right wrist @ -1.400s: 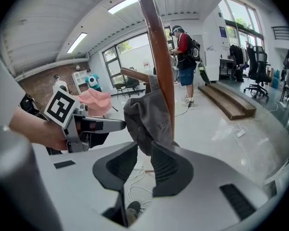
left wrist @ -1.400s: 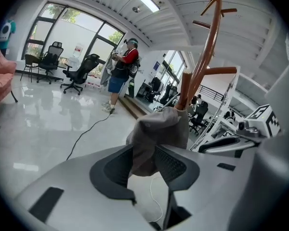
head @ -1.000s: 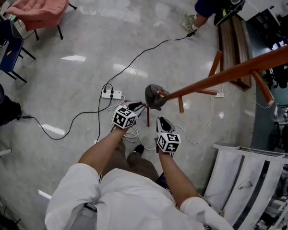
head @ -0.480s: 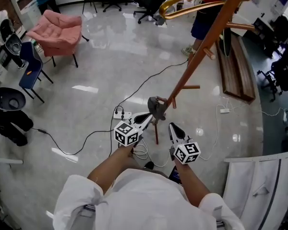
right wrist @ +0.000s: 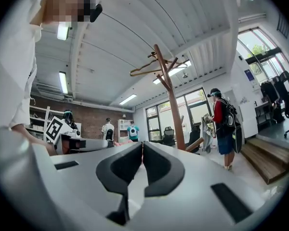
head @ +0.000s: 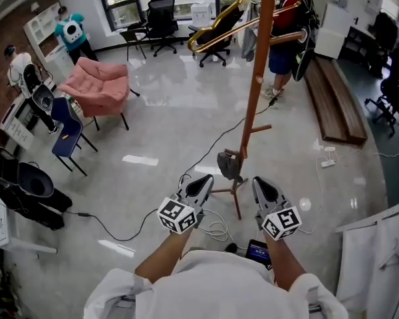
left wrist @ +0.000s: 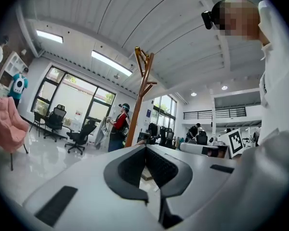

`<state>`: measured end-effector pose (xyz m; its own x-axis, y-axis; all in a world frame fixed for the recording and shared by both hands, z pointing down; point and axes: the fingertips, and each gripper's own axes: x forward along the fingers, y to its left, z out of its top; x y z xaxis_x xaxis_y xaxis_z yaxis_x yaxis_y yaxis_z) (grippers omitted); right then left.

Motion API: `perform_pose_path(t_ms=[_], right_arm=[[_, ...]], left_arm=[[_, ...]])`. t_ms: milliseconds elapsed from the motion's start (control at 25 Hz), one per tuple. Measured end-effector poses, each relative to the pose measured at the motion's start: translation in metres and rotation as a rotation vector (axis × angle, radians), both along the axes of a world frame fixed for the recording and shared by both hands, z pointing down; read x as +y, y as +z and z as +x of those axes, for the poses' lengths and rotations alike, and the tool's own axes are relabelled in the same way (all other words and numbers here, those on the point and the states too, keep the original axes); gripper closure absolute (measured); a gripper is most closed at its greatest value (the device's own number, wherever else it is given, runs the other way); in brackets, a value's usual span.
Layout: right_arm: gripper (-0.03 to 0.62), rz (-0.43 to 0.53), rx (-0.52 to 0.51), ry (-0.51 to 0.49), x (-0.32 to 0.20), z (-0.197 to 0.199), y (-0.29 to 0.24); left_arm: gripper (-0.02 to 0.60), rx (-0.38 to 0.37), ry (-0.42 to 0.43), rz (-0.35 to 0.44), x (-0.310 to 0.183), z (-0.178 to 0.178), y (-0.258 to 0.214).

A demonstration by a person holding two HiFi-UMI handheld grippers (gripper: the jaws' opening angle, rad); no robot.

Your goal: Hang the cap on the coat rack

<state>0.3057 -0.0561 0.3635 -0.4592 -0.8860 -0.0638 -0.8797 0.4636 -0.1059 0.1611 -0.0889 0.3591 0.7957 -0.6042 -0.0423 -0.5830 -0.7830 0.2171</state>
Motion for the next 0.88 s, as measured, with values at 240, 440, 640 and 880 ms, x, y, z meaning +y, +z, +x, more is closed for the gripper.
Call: perform_pose_path(t_ms=[240,440,640,880], right_arm=[[0.569,0.061,0.016,0.027,0.046,-0.011,-0.024],[0.569,0.08,0.032,0.069,0.088,-0.033,-0.045],[0.569,0.05,0.01,0.086,0.135,-0.071,-0.036],[0.569,0.0,0.013,0.104,0.179,-0.09,-0.02]], left_arm=[[0.566,0.04,0.029,0.08,0.047,-0.032,-0.023],[0.566,0.064,0.043,0.088,0.078,-0.061,-0.036],[0.568,0.093,0.05,0.053,0.116,-0.1,-0.029],[0.568,0.059,0.068,0.03,0.154,-0.116,-0.003]])
